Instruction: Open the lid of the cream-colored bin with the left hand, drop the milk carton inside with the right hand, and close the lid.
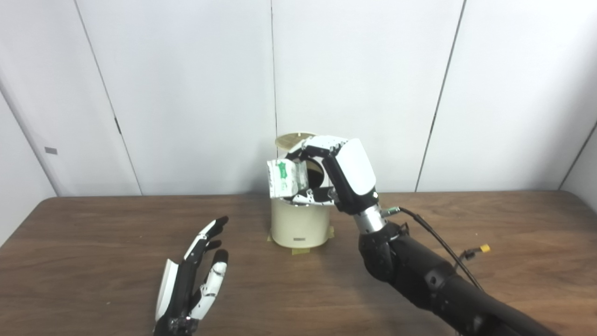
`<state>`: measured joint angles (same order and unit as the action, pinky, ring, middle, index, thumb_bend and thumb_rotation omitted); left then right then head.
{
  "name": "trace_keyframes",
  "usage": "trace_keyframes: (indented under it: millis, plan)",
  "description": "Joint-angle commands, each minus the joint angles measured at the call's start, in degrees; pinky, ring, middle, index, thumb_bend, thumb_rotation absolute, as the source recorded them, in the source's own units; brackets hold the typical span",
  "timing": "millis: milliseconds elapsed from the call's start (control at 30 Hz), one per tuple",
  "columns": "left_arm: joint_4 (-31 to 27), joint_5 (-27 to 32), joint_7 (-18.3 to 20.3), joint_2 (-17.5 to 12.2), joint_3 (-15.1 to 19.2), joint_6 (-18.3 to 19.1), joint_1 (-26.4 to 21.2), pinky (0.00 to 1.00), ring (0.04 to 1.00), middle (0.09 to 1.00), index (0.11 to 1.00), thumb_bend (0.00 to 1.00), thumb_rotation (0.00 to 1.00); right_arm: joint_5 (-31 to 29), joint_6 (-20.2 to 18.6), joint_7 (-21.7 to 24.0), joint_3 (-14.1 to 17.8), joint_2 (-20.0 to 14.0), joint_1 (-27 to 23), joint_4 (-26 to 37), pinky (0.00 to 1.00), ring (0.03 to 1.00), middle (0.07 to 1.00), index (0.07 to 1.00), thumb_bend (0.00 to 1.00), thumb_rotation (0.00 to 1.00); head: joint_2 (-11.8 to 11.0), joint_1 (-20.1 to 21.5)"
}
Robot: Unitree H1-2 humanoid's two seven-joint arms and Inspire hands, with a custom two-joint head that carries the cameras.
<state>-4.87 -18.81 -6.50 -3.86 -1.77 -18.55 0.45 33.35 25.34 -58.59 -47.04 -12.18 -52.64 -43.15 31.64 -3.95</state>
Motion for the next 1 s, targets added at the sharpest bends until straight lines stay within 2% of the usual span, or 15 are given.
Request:
trace_keyframes:
  millis: [0,400,633,967]
  plan:
    - [2.2,-1.1,-1.1,1.6,-1.1,-0.9,3.1,0.8,0.879,0.891,0.876,0.36,0.83,-0.1,1.6,-3.1,-0.4,0.2,-4.8,-0.1,0.4,0.452,0.521,0.462,0.52,0.0,0.1,-0.2]
    - [0.7,-3.5,-1.5,2.1,-1.8,0.2,3.9,0.8,0.879,0.892,0.877,0.35,0.88,-0.4,1.6,-5.8,-5.7,0.8,-6.0,-3.0,0.38,0.445,0.522,0.453,0.52,0.0,0.1,-1.5]
    - [-0.5,-3.6,-1.3,2.3,-2.0,1.5,4.3,0.81,0.879,0.889,0.876,0.33,0.87,-1.5,1.6,-5.3,-6.1,1.1,-6.5,-6.1,0.37,0.441,0.523,0.454,0.52,0.0,0.4,-1.4]
    - [-0.1,-3.4,-1.3,2.0,-2.0,1.1,4.2,0.8,0.875,0.889,0.875,0.33,0.88,-1.9,1.6,-5.0,-5.7,1.1,-6.5,-9.7,0.38,0.446,0.518,0.456,0.52,0.0,0.3,-1.1]
